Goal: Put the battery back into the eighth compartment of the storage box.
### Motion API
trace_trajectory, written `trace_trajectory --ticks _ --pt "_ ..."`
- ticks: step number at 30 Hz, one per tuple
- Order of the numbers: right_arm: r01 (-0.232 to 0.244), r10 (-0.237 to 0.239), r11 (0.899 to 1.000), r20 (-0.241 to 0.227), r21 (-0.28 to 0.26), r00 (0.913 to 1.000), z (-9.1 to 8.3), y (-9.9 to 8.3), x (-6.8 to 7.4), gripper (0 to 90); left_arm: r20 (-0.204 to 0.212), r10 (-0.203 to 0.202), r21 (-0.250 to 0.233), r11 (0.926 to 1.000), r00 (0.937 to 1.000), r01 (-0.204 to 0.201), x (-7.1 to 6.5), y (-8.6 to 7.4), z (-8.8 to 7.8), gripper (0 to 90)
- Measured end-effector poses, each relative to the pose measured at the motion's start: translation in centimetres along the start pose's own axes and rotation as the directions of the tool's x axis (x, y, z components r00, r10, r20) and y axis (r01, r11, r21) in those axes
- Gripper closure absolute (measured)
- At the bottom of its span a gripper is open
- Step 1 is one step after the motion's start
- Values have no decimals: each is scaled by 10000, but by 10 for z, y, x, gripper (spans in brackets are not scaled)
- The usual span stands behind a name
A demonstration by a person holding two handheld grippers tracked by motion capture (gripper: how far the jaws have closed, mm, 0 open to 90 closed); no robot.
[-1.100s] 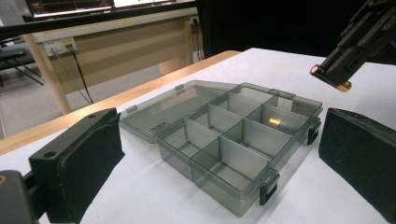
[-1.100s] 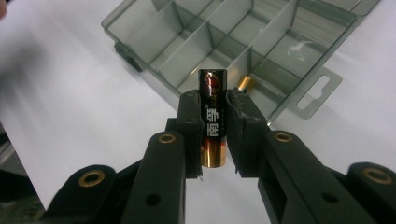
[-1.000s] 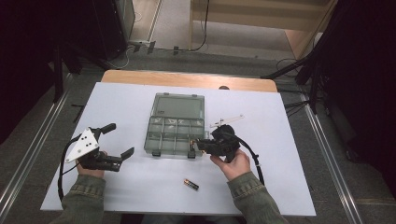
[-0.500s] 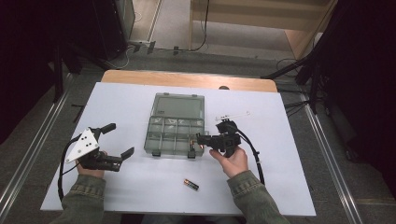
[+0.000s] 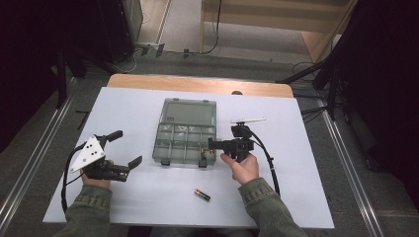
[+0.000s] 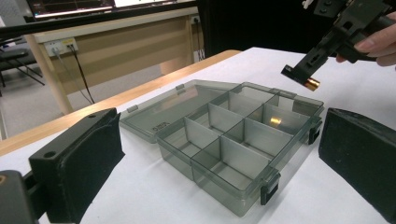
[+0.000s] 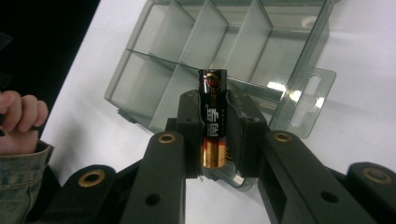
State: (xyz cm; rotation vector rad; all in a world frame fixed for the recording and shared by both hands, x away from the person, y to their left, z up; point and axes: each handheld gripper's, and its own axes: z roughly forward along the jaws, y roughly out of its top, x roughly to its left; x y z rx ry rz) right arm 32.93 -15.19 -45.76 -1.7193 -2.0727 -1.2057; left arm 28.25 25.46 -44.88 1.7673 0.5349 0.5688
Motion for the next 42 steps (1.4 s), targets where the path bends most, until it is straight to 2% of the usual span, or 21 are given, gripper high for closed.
trace_trajectory --ticks 3,5,7,9,12,14,18,22,27,28,30,33,42 --pt "-182 181 9998 368 28 9992 3 -1 0 745 6 -1 -11 10000 10000 1 0 0 0 0" --pt "-187 188 9998 503 -28 9986 3 0 2 519 0 -15 -17 10000 10000 15 0 0 0 0" --pt "-104 109 9998 295 -189 9995 1 -1 5 326 13 -9 -10 10000 10000 9 0 0 0 0" --pt "159 -160 9997 -51 -191 9999 -1 -1 8 153 -1 14 13 10000 10000 -14 0 0 0 0" --pt "945 -937 9946 202 -425 9954 -6 -4 16 0 -21 9 -24 10000 10000 -9 0 0 -1 0" --pt "1363 -1343 9895 430 -474 9900 -9 -6 20 0 -18 -1 -36 10000 10000 1 0 0 -1 0" --pt "2140 -2113 9745 457 -672 9764 -15 -11 27 0 -16 0 -32 10000 10000 -1 0 0 0 0" --pt "2916 -2840 9549 1148 -557 9519 -16 -18 36 0 -27 -42 -76 10000 10000 42 0 1 -1 0" --pt "3513 -3437 9358 1424 -312 9282 -18 -25 46 0 -21 -33 -88 10000 10000 33 1 1 -1 0" --pt "3697 -3623 9286 1376 -317 9218 -18 -26 48 0 -19 -48 -94 9999 10000 48 1 1 -1 0" --pt "3917 -3864 9200 1418 -99 9113 -18 -28 51 0 -12 -55 -93 9999 10000 55 1 1 -1 0" --pt "4125 -4095 9109 1404 83 9014 -18 -30 54 0 -12 -32 -95 9999 10000 32 1 1 -1 0" --pt "4513 -4587 8885 1286 829 8793 -12 -35 62 0 1 -60 -105 9999 10000 60 1 1 -1 0"
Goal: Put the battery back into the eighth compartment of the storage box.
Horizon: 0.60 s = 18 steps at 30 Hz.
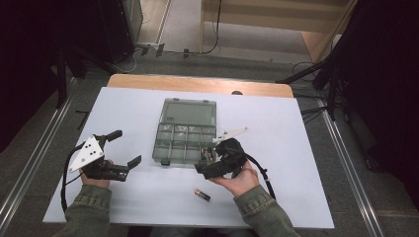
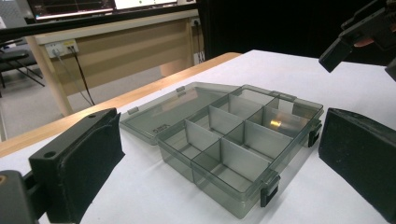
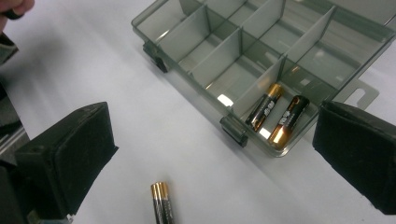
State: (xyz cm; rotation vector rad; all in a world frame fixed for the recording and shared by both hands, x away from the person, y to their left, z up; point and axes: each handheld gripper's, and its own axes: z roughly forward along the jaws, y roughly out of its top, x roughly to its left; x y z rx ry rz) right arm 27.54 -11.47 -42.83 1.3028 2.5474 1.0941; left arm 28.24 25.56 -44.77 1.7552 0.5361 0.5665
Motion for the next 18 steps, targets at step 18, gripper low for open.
trace_trajectory --ticks 18 --pt "1098 -1139 9697 66 2182 9935 23 -3 19 0 -21 -14 -86 10000 10000 14 1 0 -1 0"
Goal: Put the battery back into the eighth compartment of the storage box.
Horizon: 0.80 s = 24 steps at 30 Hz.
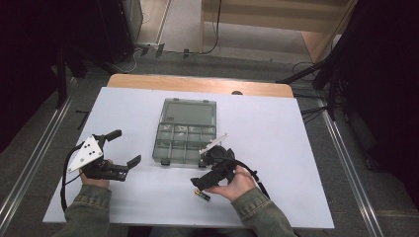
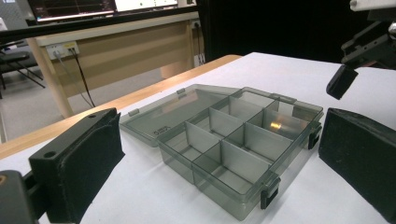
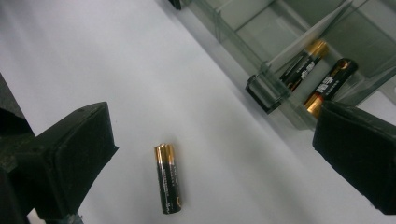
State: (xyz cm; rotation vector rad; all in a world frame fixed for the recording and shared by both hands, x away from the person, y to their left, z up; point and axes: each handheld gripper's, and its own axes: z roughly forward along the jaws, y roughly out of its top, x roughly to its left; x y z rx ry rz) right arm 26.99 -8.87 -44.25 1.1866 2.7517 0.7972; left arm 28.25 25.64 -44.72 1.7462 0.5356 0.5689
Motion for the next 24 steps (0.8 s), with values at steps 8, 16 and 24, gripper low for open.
trace_trajectory --ticks 8,16,24 --pt "498 -476 9969 -366 616 9982 6 0 4 12 26 3 28 10000 10000 -3 1 0 0 0" --pt "777 -732 9871 -375 1398 9966 13 -1 9 19 66 -13 71 10000 10000 13 0 0 1 0" --pt "965 -922 9742 -306 2038 9953 18 -1 13 28 91 -19 69 10000 10000 19 0 0 1 0"
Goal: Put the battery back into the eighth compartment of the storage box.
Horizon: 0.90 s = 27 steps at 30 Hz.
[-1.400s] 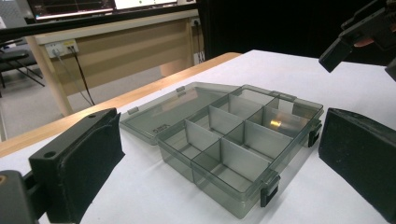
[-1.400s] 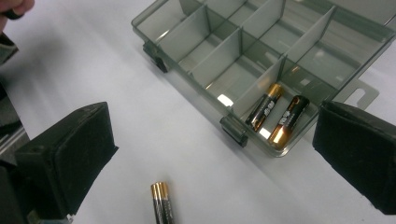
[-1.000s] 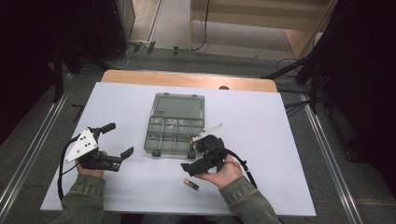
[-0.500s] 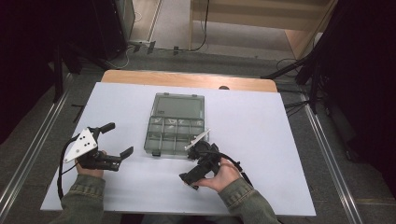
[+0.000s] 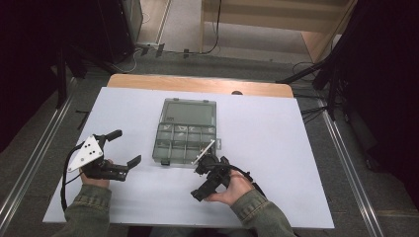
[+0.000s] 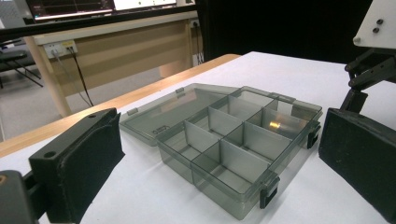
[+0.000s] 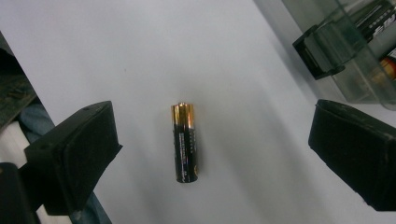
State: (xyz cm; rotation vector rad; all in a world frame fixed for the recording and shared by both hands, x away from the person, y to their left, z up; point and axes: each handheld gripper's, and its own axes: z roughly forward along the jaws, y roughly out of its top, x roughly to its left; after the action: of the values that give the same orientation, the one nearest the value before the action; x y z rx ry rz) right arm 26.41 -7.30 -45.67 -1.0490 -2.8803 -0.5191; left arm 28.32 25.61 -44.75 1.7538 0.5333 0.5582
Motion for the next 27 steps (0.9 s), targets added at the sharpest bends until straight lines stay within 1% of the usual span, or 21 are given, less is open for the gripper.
trace_trajectory --ticks 3,6,8,10,11,12,15,17,18,19,20,23,27 --pt "60 -61 9995 17 300 10000 2 0 1 48 -6 -6 -15 10000 10000 6 0 0 0 0" --pt "39 -46 9989 147 474 9999 4 0 2 69 -15 -11 -12 10000 10000 11 0 0 0 0" --pt "101 -109 9982 122 595 9999 5 0 3 88 -20 -10 -13 10000 10000 10 0 0 0 0" --pt "130 -140 9969 128 771 9998 6 0 5 144 -12 -11 -10 10000 10000 11 0 0 0 0" --pt "237 -250 9963 148 831 9996 7 0 5 145 -12 -6 -5 10000 10000 6 0 0 0 0" --pt "211 -224 9959 138 876 9997 7 0 7 159 -5 -10 -15 10000 10000 10 0 0 0 0" --pt "344 -367 9928 182 1151 9992 9 1 10 217 -4 -9 -10 10000 10000 9 0 0 0 0" --pt "383 -421 9909 266 1294 9988 11 1 12 271 -2 -9 -15 10000 10000 9 0 0 0 0" --pt "502 -550 9892 316 1375 9980 12 1 13 298 -2 -8 -15 10000 10000 8 0 0 0 0" --pt "484 -543 9887 378 1421 9978 13 1 14 320 -8 -18 -6 10000 10000 18 0 0 0 0" --pt "582 -643 9874 369 1469 9972 13 1 14 335 -2 -26 14 10000 10000 26 0 0 0 0" --pt "677 -751 9868 456 1473 9961 13 1 16 393 -7 -78 36 10000 10000 78 1 0 1 0" --pt "716 -811 9855 564 1537 9951 13 2 19 501 -19 -60 15 10000 10000 60 1 0 0 0"
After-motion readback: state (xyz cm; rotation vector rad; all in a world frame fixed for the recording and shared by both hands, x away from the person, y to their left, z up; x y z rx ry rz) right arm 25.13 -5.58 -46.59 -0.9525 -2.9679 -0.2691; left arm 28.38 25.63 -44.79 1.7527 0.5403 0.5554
